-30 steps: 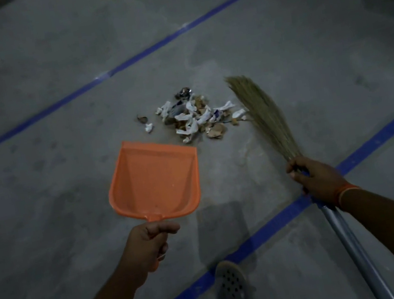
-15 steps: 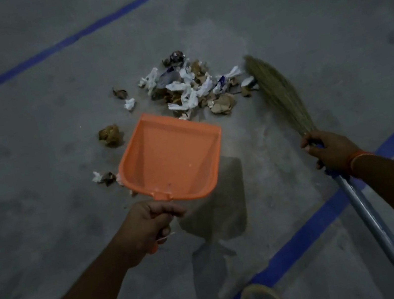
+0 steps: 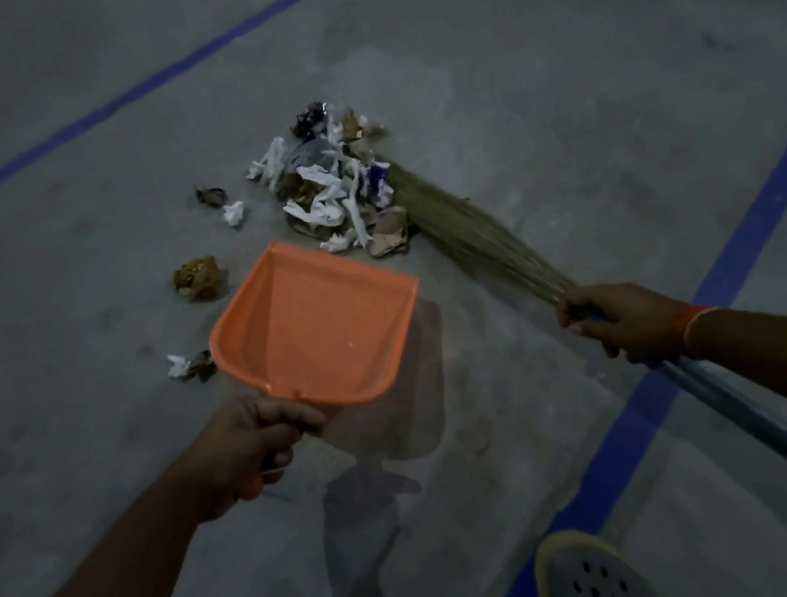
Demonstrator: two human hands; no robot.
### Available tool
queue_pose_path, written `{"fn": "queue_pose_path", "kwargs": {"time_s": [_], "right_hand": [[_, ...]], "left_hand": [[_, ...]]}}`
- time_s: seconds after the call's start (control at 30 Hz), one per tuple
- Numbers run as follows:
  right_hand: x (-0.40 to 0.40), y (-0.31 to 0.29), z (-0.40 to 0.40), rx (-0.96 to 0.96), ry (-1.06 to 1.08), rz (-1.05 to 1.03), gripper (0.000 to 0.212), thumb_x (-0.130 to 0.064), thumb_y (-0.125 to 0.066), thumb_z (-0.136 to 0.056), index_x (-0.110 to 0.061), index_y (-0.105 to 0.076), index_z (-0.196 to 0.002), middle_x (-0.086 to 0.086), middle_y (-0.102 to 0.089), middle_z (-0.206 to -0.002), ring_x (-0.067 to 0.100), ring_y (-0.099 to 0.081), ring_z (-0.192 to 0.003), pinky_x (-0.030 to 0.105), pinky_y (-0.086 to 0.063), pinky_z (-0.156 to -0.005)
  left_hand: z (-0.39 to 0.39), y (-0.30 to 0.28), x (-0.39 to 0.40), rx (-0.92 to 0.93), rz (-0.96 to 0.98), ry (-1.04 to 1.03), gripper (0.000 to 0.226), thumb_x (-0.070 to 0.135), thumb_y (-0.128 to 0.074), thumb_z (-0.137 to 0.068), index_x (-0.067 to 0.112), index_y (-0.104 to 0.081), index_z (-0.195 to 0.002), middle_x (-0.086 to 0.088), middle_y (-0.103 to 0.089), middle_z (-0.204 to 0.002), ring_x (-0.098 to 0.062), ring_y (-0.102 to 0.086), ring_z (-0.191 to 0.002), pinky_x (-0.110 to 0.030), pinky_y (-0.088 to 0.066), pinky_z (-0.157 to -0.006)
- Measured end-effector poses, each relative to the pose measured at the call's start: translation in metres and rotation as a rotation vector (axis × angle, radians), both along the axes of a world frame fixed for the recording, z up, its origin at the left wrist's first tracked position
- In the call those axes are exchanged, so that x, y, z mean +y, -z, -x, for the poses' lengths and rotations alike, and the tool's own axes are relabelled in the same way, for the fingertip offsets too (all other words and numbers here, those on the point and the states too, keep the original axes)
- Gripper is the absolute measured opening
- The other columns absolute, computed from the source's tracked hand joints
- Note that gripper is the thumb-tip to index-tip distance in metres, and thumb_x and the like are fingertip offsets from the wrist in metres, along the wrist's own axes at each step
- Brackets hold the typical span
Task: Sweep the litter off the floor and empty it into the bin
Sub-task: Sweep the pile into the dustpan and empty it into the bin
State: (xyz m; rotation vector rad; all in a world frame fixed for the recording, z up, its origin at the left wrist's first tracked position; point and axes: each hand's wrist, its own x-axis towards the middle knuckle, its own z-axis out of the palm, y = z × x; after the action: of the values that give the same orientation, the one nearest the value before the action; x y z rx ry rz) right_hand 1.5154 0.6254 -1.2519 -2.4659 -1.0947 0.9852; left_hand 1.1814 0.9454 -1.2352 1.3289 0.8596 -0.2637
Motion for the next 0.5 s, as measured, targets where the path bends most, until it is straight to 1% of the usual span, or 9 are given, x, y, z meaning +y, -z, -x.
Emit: {"fn": "queue_pose_path", "kwargs": {"time_s": [0.07,0.1,0.13,0.17,0.27,0.3,0.4,0.43,0.5], "right_hand": [[-0.006,-0.021,0.017,0.028,0.005,-0.020,0.011,-0.022,-0.052,-0.100,-0.032,-0.057,-0.104,0.000,-0.062,-0.093,0.018,-0.066,-0.064,0.026,-0.055,-0.049],[-0.009,-0.032,0.023,0.038,0.005,-0.031,0.012,-0.023,-0.052,-0.100,-0.033,-0.057,-0.106,0.000,-0.062,-0.092,0.017,-0.065,-0.064,0.028,-0.056,-0.050],[-0.013,-0.042,0.029,0.040,0.002,-0.043,0.014,-0.023,-0.053,-0.100,-0.033,-0.058,-0.107,0.000,-0.063,-0.093,0.016,-0.064,-0.063,0.029,-0.056,-0.050],[-0.017,-0.052,0.034,0.034,-0.002,-0.056,0.015,-0.022,-0.054,-0.099,-0.034,-0.058,-0.108,0.000,-0.063,-0.093,0.016,-0.063,-0.062,0.029,-0.055,-0.049],[-0.025,-0.077,0.043,0.002,0.003,-0.074,0.018,-0.021,-0.055,-0.098,-0.037,-0.059,-0.106,0.001,-0.065,-0.087,0.017,-0.062,-0.061,0.039,-0.057,-0.049],[-0.026,-0.081,0.043,-0.010,0.002,-0.067,0.018,-0.021,-0.056,-0.098,-0.037,-0.059,-0.105,0.000,-0.065,-0.085,0.016,-0.062,-0.060,0.041,-0.057,-0.050],[-0.021,-0.086,0.037,-0.038,0.019,-0.019,0.016,-0.021,-0.055,-0.099,-0.035,-0.059,-0.105,0.001,-0.065,-0.083,0.009,-0.061,-0.056,0.038,-0.056,-0.050],[-0.019,-0.083,0.036,-0.041,0.023,0.000,0.015,-0.021,-0.054,-0.099,-0.034,-0.059,-0.104,0.002,-0.064,-0.082,0.006,-0.059,-0.053,0.035,-0.055,-0.049],[-0.014,-0.075,0.037,-0.047,0.039,0.021,0.014,-0.019,-0.054,-0.100,-0.032,-0.058,-0.103,0.002,-0.062,-0.079,0.002,-0.057,-0.048,0.028,-0.052,-0.046]], "left_hand": [[0.006,-0.011,-0.004,-0.017,0.002,-0.010,0.030,-0.014,-0.039,-0.097,-0.006,-0.067,-0.102,-0.003,-0.057,-0.052,-0.005,-0.037,-0.036,-0.011,-0.023,-0.035],[0.012,-0.014,-0.005,-0.032,0.005,-0.016,0.029,-0.015,-0.037,-0.098,-0.007,-0.065,-0.104,0.002,-0.058,-0.050,-0.004,-0.037,-0.034,-0.011,-0.023,-0.035],[0.018,-0.019,-0.007,-0.046,0.006,-0.022,0.029,-0.015,-0.037,-0.097,-0.008,-0.064,-0.104,0.002,-0.059,-0.049,-0.004,-0.037,-0.034,-0.011,-0.024,-0.034],[0.026,-0.020,-0.006,-0.059,0.008,-0.033,0.030,-0.016,-0.037,-0.097,-0.007,-0.065,-0.103,0.002,-0.061,-0.052,-0.004,-0.038,-0.035,-0.012,-0.024,-0.034],[0.049,-0.019,-0.001,-0.076,0.000,-0.039,0.037,-0.016,-0.042,-0.094,0.000,-0.075,-0.091,-0.013,-0.067,-0.077,-0.008,-0.042,-0.042,-0.014,-0.025,-0.038],[0.056,-0.018,0.001,-0.062,-0.006,-0.038,0.037,-0.016,-0.042,-0.094,0.001,-0.076,-0.091,-0.013,-0.068,-0.081,-0.009,-0.042,-0.043,-0.015,-0.025,-0.038],[0.069,-0.016,0.003,-0.024,-0.004,-0.019,0.033,-0.016,-0.041,-0.095,-0.005,-0.071,-0.099,-0.004,-0.070,-0.071,-0.007,-0.042,-0.041,-0.015,-0.027,-0.035],[0.073,-0.015,0.004,-0.016,0.001,-0.018,0.032,-0.016,-0.041,-0.095,-0.005,-0.071,-0.100,-0.004,-0.070,-0.072,-0.007,-0.042,-0.041,-0.015,-0.027,-0.035],[0.085,-0.011,0.010,-0.006,0.017,-0.017,0.032,-0.016,-0.042,-0.094,-0.005,-0.072,-0.100,-0.010,-0.072,-0.081,-0.009,-0.042,-0.043,-0.017,-0.029,-0.036]]}}
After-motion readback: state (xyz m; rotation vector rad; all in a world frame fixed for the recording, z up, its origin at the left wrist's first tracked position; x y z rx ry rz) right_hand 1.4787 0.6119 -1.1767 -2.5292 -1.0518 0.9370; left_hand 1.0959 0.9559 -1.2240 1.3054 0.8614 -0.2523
